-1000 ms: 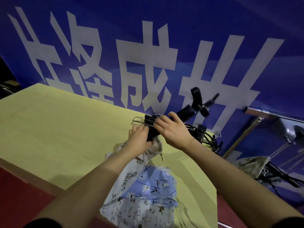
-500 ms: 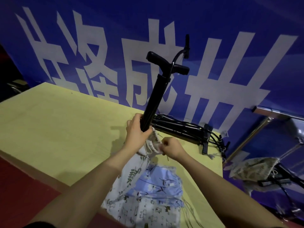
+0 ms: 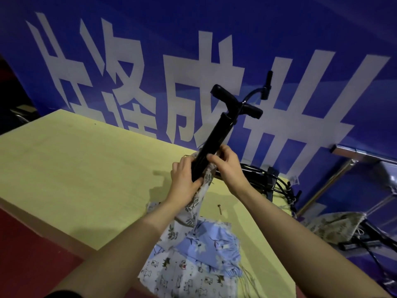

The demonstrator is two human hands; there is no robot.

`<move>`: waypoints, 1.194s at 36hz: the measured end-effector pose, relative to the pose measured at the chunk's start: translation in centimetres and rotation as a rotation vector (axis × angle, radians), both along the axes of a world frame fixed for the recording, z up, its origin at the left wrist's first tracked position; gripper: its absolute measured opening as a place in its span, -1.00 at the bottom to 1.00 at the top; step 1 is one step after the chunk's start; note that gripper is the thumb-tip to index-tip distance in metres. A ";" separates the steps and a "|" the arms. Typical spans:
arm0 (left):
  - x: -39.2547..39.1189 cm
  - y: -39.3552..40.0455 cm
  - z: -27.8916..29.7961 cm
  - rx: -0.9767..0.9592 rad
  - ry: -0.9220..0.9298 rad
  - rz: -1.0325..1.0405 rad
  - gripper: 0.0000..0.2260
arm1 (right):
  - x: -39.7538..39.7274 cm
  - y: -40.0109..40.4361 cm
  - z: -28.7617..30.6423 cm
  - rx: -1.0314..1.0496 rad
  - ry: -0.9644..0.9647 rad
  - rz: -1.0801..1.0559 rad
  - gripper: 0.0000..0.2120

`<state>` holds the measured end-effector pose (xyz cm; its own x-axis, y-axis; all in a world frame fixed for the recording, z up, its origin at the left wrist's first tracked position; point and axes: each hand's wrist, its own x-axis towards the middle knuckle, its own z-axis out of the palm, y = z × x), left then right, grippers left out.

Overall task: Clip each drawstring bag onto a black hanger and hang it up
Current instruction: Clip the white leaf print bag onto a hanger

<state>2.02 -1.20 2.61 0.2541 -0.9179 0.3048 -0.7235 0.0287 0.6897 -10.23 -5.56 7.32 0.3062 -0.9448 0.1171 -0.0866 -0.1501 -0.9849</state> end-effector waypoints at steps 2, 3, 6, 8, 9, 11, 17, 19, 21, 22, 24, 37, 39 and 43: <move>0.2 -0.2 0.1 0.033 -0.092 -0.012 -0.62 | -0.1 -0.2 0.1 -0.013 -0.011 -0.038 -0.66; 0.4 -0.3 0.1 0.053 -0.133 -0.020 -0.63 | -0.1 -0.3 0.0 -0.024 -0.002 -0.045 -0.69; 1.1 -0.3 -0.2 0.120 -0.217 -0.048 -0.59 | -0.1 -0.3 -0.5 -0.063 0.044 -0.047 -0.72; 1.5 -0.3 -0.2 0.169 -0.225 -0.079 -0.58 | 0.1 -0.3 -0.7 -0.112 0.095 -0.077 -0.79; 1.7 -0.3 -0.2 0.192 -0.202 -0.107 -0.58 | 0.1 -0.3 -0.8 -0.133 0.124 -0.098 -0.80; 2.2 -0.2 -0.3 0.238 -0.136 -0.179 -0.56 | 0.0 -0.3 -1.0 -0.148 0.158 -0.123 -0.81; 3.0 0.3 -1.1 0.308 -0.021 -0.206 -0.36 | -0.1 -0.1 -2.1 -0.131 0.217 -0.098 -0.82; 2.8 0.1 -1.3 0.296 -0.009 -0.169 -0.38 | -0.1 -0.2 -2.4 -0.144 0.256 -0.084 -0.83; 2.8 -0.1 -1.3 0.267 0.048 -0.143 -0.42 | -0.2 -0.3 -2.6 -0.153 0.294 -0.076 -0.79; 2.8 -0.3 -1.0 0.251 0.088 -0.129 -0.46 | -0.3 -0.5 -2.7 -0.155 0.317 -0.075 -0.77; 3.0 -0.6 -0.2 0.200 0.160 -0.094 -0.53 | -0.6 -0.7 -2.8 -0.156 0.362 -0.065 -0.73; 2.4 -0.6 5.0 -0.179 0.052 -0.090 -0.23 | 0.0 -0.7 -4.7 -0.202 0.638 0.129 -0.56; 2.6 -0.7 5.0 -0.133 -0.079 -0.097 -0.20 | 0.2 -0.6 -4.7 -0.203 0.684 0.166 -0.54; 3.2 -0.9 5.2 -0.045 -0.140 -0.098 -0.38 | 0.3 -0.5 -4.8 -0.213 0.696 0.158 -0.56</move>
<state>5.20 -2.11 7.82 0.1166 -0.9207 0.3723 -0.8048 0.1321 0.5787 -9.93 -6.09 2.56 0.5069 -0.8617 0.0222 -0.6410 -0.3941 -0.6586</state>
